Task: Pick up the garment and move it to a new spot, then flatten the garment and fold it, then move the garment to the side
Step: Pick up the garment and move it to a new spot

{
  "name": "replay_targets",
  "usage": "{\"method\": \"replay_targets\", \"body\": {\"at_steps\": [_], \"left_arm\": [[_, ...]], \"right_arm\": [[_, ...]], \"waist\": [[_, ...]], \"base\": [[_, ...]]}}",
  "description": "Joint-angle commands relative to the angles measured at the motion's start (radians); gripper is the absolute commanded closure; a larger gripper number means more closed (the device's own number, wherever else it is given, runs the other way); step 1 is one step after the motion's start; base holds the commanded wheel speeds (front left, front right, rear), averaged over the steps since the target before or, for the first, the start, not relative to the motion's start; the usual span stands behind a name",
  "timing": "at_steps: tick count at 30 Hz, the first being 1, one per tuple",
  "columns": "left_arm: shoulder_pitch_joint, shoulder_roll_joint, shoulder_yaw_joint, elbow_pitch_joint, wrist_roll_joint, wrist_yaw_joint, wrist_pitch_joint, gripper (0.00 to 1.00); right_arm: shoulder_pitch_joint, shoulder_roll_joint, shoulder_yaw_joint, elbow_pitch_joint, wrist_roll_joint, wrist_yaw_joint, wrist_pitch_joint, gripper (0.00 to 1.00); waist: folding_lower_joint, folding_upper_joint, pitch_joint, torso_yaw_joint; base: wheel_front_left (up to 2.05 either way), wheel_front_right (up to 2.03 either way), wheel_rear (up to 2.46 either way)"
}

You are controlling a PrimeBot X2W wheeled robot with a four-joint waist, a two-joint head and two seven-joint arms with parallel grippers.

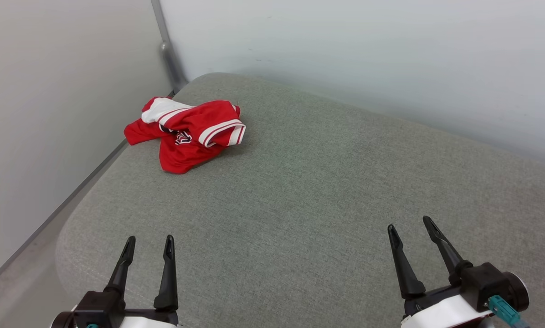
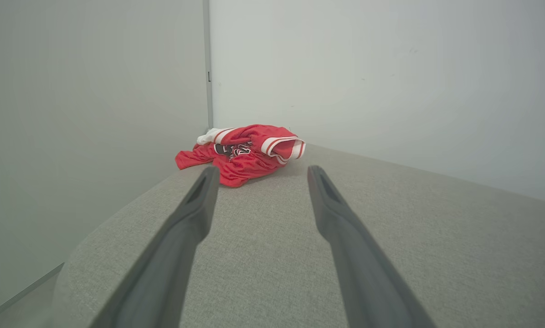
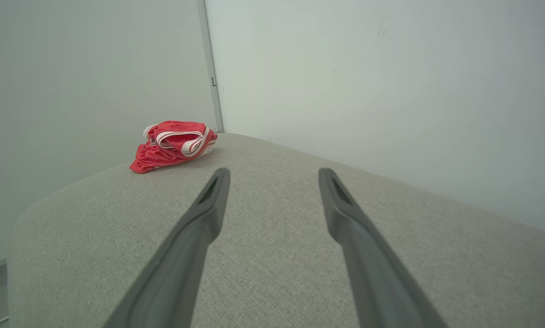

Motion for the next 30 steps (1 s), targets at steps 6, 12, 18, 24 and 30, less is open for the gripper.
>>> {"method": "replay_targets", "body": {"at_steps": [6,12,18,24,30], "left_arm": [[-0.003,-0.001,0.002,-0.023,0.017,0.005,-0.003,0.00],[-0.016,-0.001,0.012,-0.028,-0.024,0.006,-0.003,0.00],[-0.080,0.000,0.065,-0.017,-0.092,-0.003,-0.003,0.00],[-0.233,0.012,0.162,0.070,-0.140,-0.060,-0.003,0.00],[-0.459,0.203,0.173,0.253,-0.260,-0.070,0.020,0.00]], "right_arm": [[-0.004,0.001,-0.004,-0.001,-0.005,-0.001,-0.002,0.00],[-0.026,0.001,0.000,-0.011,-0.014,-0.001,-0.002,0.00],[-0.062,0.001,-0.004,-0.037,-0.063,-0.001,-0.002,0.00],[-0.116,-0.011,-0.009,-0.076,-0.117,-0.001,-0.002,0.00],[-0.155,-0.034,-0.005,-0.121,-0.132,-0.001,-0.002,0.00]], "waist": [[0.0001,0.0000,0.008,0.001],[0.0001,0.0000,0.043,-0.022],[0.0001,0.0000,0.142,-0.088],[0.0001,0.0000,0.268,-0.167],[0.0001,0.0000,0.374,-0.231]], "base": [[0.00,0.00,0.00],[0.00,0.00,0.00],[0.00,0.00,0.00],[0.00,0.00,0.00],[0.00,0.00,0.00]]}}
